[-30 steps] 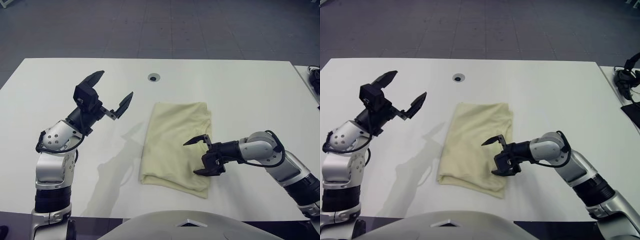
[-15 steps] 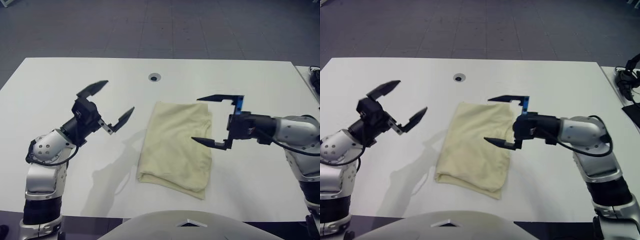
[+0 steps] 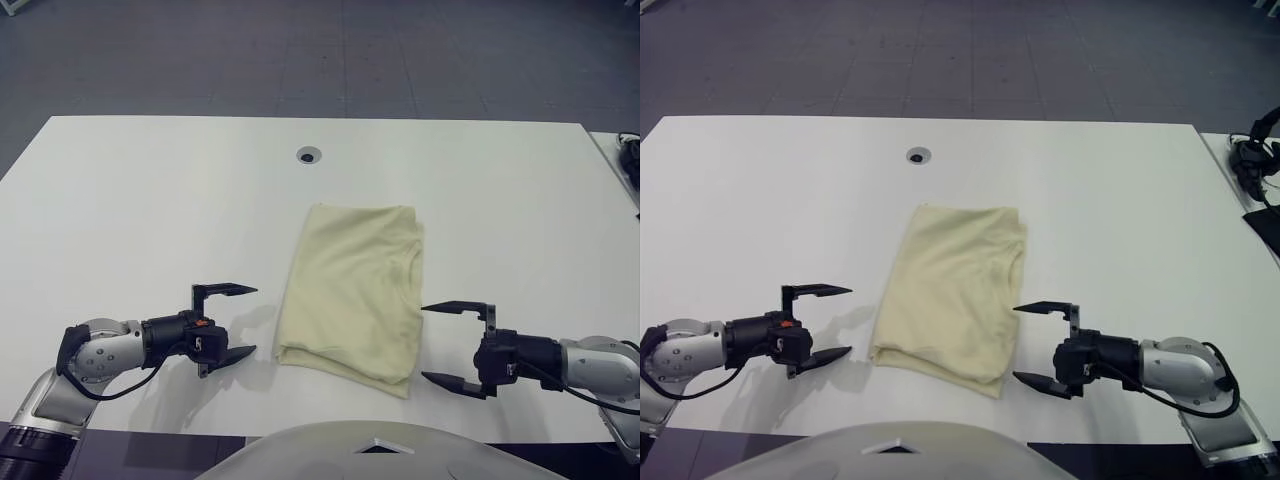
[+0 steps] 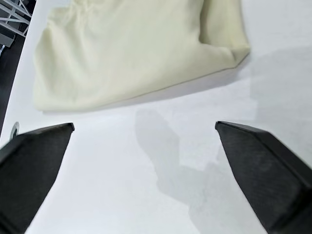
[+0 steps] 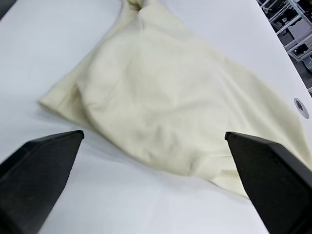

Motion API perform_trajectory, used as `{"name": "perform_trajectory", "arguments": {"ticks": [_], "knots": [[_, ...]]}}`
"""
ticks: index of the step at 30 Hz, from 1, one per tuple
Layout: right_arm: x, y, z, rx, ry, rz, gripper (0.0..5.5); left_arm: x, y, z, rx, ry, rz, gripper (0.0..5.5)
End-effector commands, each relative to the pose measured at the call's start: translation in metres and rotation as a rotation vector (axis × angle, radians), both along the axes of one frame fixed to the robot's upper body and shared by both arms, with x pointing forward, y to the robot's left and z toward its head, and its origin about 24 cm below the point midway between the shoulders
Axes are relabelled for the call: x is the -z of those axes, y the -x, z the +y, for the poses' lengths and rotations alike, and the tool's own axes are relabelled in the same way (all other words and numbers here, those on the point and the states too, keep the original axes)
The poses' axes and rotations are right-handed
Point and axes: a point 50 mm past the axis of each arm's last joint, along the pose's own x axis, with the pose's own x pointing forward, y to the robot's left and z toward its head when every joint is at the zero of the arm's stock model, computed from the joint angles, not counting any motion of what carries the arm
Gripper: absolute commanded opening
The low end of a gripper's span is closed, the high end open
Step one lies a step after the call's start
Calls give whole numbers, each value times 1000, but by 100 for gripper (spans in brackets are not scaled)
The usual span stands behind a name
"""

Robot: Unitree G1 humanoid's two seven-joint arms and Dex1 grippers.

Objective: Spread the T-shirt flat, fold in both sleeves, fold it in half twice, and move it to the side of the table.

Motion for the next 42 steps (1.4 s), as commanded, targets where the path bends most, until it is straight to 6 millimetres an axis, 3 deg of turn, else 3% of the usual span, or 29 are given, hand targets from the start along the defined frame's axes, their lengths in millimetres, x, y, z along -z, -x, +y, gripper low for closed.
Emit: {"name": "perform_trajectory", "arguments": {"ticks": [1, 6, 9, 22, 37, 42], "knots": [[11, 5, 1, -52, 67, 7, 540, 12, 2, -7, 89, -60, -6, 539], [25, 17, 7, -121, 85, 47, 540, 23, 10, -21, 192, -63, 15, 539], [31, 20, 8, -151, 105, 40, 540, 29, 14, -26, 243, -81, 19, 489], [31, 6, 19, -207, 109, -76, 327, 37, 18, -33, 290, -86, 31, 249], [35, 11, 29, -233, 67, -17, 105, 37, 22, -29, 255, -65, 94, 12], [32, 8, 28, -207, 48, 38, 17, 35, 26, -29, 225, -33, 168, 0]]}}
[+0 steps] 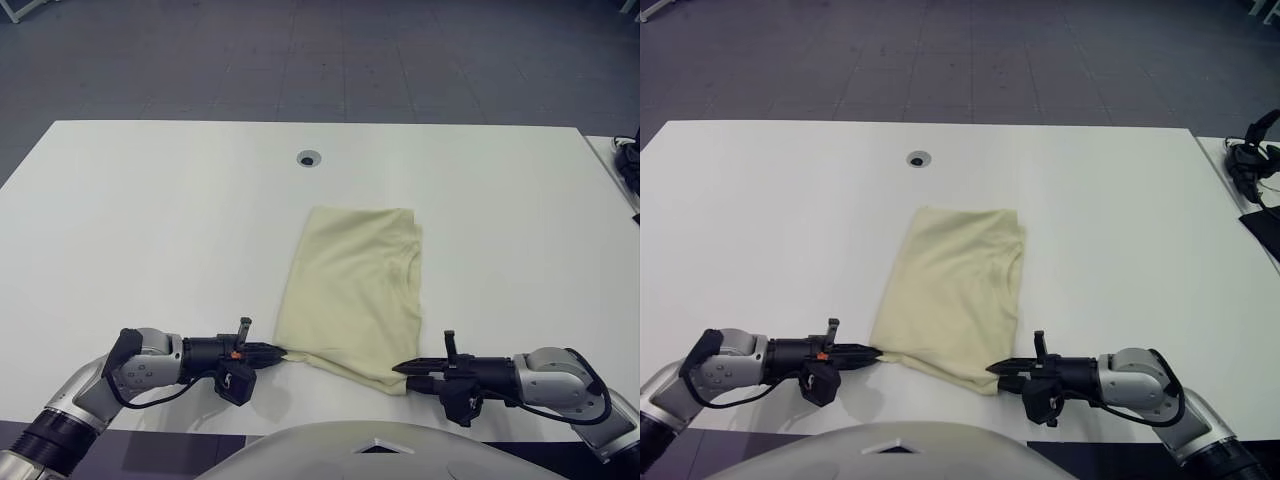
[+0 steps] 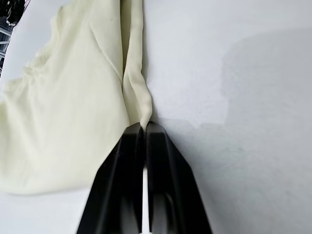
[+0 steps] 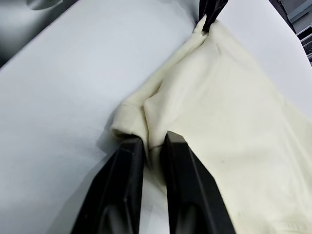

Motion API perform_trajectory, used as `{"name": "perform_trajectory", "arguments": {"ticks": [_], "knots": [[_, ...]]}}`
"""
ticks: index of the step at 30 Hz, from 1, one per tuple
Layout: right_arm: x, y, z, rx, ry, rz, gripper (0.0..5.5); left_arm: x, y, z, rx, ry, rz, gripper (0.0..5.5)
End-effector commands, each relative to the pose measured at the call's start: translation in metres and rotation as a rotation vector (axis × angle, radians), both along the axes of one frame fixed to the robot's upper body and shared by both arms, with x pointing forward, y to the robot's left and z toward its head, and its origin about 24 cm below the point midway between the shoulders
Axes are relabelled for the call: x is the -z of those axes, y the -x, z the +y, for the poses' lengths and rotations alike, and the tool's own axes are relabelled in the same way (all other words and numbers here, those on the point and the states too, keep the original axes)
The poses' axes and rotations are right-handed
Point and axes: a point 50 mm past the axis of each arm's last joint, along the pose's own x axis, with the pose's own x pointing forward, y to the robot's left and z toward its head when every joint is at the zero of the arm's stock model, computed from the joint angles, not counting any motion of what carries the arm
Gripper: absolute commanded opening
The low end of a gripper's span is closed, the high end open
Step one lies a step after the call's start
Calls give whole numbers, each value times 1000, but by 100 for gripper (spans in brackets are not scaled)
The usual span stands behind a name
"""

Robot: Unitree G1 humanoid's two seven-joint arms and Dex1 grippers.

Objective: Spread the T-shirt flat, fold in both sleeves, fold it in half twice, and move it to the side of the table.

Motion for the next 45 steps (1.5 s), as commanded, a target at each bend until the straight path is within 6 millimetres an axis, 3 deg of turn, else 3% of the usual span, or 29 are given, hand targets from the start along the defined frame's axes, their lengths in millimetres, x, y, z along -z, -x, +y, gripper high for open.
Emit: {"name": "perform_trajectory", "arguments": {"ticks": [1, 8, 15, 21, 26, 31, 39, 45], "knots": [[-3, -3, -4, 27, 15, 72, 3, 5, 9, 6, -10, -56, 118, 0], [-32, -17, -11, 178, -188, 377, 1, -24, 22, 15, -140, 18, 437, 0], [-67, 0, -7, 159, -371, 631, 1, -78, 38, 12, -145, 162, 560, 0], [-88, 16, -8, 170, -466, 679, 1, -107, 59, 15, -115, 209, 587, 0], [-89, 19, -7, 173, -433, 666, 1, -112, 62, 21, -103, 147, 606, 0], [-76, 6, -11, 215, -347, 608, 1, -110, 31, 29, -135, 104, 582, 0], [-78, -58, -15, 286, -352, 433, 1, -113, -57, 17, -234, 223, 414, 0], [-69, -88, -17, 330, -322, 420, 1, -101, -93, 7, -265, 245, 435, 0]]}}
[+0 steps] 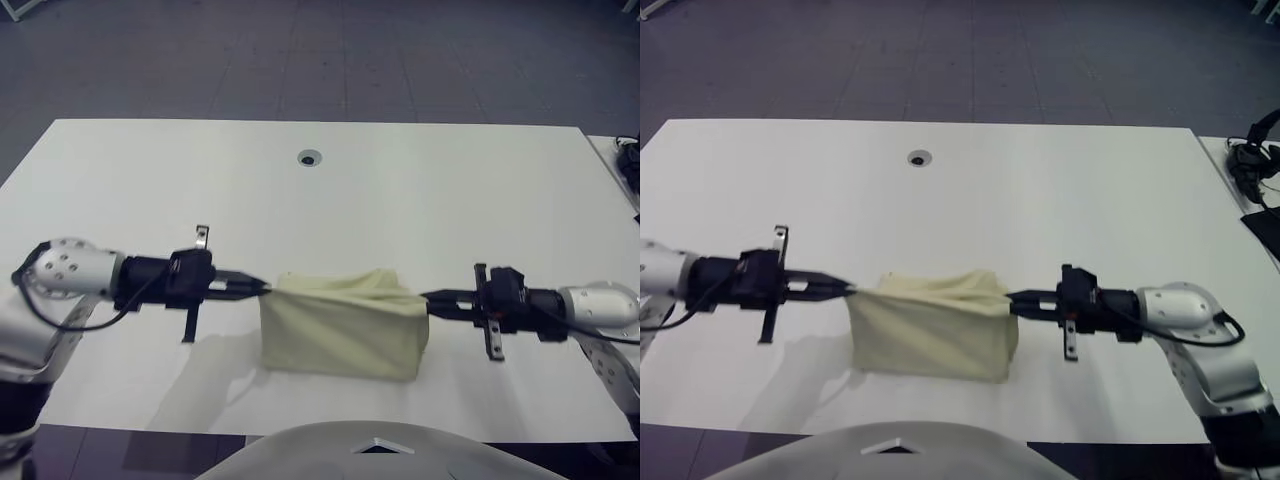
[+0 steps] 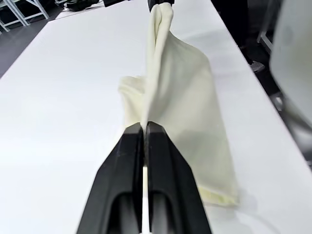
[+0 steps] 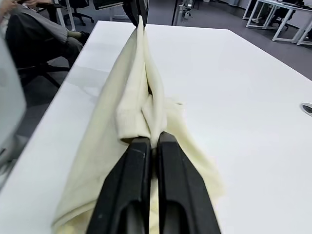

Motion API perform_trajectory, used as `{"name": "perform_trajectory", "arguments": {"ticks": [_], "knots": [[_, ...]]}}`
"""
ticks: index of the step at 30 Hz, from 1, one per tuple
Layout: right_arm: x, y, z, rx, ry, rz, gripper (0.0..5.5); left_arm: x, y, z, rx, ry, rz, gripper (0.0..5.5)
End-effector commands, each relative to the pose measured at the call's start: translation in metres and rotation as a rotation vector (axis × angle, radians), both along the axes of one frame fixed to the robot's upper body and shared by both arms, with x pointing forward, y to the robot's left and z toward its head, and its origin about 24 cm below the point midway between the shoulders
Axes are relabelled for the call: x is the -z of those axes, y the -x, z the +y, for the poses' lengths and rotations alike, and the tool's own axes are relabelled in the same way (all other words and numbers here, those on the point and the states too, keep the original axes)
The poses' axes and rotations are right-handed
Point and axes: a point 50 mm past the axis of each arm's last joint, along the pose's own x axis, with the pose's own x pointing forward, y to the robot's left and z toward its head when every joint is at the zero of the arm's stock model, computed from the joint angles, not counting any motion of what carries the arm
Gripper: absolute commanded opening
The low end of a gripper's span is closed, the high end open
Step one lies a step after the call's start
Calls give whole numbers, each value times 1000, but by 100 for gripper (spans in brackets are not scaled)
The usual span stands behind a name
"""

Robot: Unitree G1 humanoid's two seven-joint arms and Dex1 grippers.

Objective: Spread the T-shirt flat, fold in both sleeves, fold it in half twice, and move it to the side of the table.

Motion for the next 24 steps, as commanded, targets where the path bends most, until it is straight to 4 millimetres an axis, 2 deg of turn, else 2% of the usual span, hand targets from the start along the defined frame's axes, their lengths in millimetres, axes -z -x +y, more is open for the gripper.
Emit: {"name": "perform_trajectory", "arguments": {"ticks": [1, 6, 11, 12, 13, 17, 24], "knots": [[10, -15, -2, 20, 32, 17, 1, 11, -19, -7, -12, -13, 32, 0], [21, -29, -4, 44, 52, 37, 1, 26, -36, -10, -45, -15, 53, 0], [29, -41, -1, 82, 57, 20, 1, 34, -38, -10, -57, -9, 66, 0], [29, -42, -2, 94, 57, 13, 36, 34, -40, -9, -68, -4, 59, 0], [30, -43, -3, 106, 54, 9, 47, 35, -42, -8, -88, -2, 51, 0], [26, -55, -8, 219, 25, -44, 109, 39, -53, -5, -225, 36, 42, 61], [23, -66, -16, 390, 10, -147, 217, 44, -56, -1, -392, 121, 16, 175]]}}
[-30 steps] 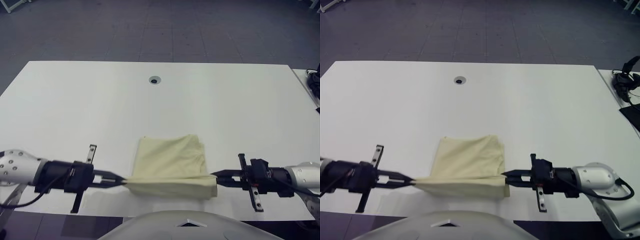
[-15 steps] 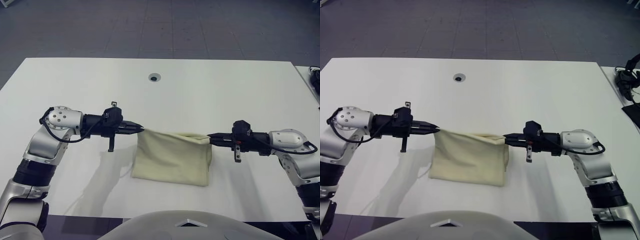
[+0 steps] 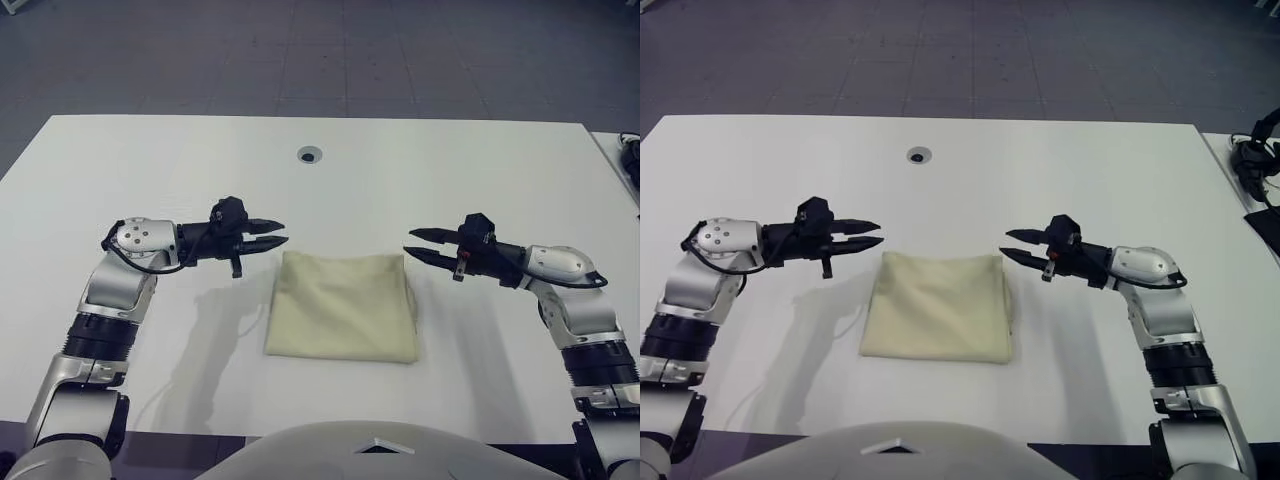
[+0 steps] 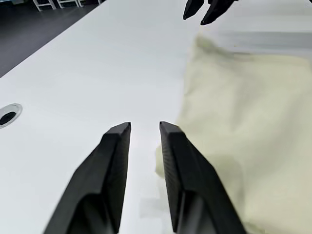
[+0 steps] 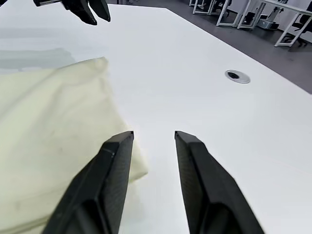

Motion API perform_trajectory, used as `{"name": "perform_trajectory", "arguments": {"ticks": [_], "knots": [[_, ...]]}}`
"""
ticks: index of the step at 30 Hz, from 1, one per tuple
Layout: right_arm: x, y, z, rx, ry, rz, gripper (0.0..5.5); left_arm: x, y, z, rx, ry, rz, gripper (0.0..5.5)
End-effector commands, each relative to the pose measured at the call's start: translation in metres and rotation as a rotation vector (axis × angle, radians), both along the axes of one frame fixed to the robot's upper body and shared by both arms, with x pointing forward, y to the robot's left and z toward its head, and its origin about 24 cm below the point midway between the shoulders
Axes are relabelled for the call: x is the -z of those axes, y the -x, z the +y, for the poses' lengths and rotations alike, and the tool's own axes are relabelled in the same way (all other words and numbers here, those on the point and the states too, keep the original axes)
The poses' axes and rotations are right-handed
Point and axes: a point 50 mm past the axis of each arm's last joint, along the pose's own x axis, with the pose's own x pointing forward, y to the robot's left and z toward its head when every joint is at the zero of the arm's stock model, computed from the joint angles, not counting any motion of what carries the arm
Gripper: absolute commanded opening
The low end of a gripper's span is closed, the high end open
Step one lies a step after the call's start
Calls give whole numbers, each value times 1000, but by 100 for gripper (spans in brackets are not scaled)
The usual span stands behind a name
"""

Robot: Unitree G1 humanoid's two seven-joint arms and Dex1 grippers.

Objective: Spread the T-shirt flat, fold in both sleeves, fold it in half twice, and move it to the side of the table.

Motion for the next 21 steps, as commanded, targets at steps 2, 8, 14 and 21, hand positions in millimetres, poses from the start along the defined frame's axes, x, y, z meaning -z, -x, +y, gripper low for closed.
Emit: {"name": "perform_trajectory", "arguments": {"ticks": [2, 8, 14, 21], "knots": [[-8, -7, -7, 96, 4, -96, 245, 5, 3, 11, -111, 7, -13, 204], [-26, 5, 31, -75, -17, -229, 332, -29, -2, 31, -391, 185, -230, 295], [-6, 2, 69, -304, 276, -317, 425, -47, 17, 34, -545, 342, -348, 393], [6, -12, 108, -529, 498, -426, 533, -36, 32, 22, -544, 297, -352, 507]]}}
